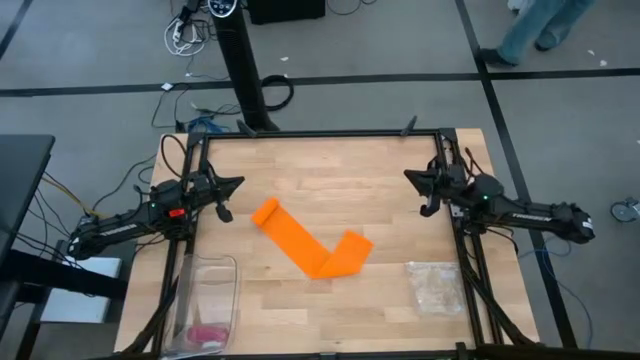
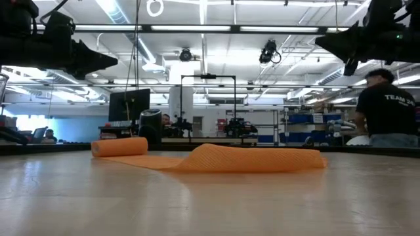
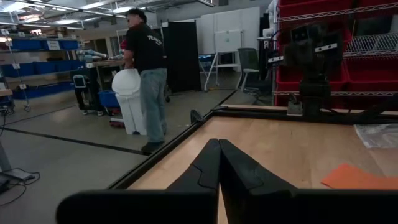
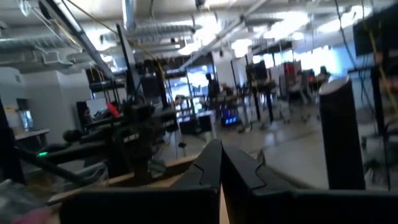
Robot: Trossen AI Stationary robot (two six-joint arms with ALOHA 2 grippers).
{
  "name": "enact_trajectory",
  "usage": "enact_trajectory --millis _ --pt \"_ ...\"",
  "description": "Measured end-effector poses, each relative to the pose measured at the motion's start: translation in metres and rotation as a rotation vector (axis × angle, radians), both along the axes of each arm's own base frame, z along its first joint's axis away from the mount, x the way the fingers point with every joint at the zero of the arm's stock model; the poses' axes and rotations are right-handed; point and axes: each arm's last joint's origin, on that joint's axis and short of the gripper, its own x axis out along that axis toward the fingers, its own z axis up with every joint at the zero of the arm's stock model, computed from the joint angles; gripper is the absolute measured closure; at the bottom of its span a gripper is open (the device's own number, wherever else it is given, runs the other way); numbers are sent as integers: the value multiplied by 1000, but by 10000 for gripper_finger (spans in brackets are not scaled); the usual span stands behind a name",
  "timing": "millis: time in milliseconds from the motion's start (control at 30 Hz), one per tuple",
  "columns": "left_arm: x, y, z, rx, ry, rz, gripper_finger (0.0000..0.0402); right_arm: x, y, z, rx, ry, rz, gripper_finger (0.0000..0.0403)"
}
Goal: Roll bandage
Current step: Roll the orange bandage
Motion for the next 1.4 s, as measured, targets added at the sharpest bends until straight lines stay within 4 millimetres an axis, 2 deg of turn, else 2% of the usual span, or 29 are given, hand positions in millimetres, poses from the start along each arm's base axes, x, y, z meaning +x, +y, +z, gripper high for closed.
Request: enact_trajectory --millis 367,733,900,1000,1233,1400 --pt "0 0 0 0 0 0 390 12 -2 -12 129 88 59 371" --pt "0 0 0 0 0 0 390 17 -4 -16 108 139 32 365" --pt "0 0 0 0 0 0 390 21 -2 -21 103 184 134 381" --pt "0 0 0 0 0 0 390 23 -4 -25 131 212 84 387" --pt "0 0 0 0 0 0 390 30 -5 -29 139 234 67 370" --pt "0 0 0 0 0 0 390 33 -7 -26 65 210 34 370"
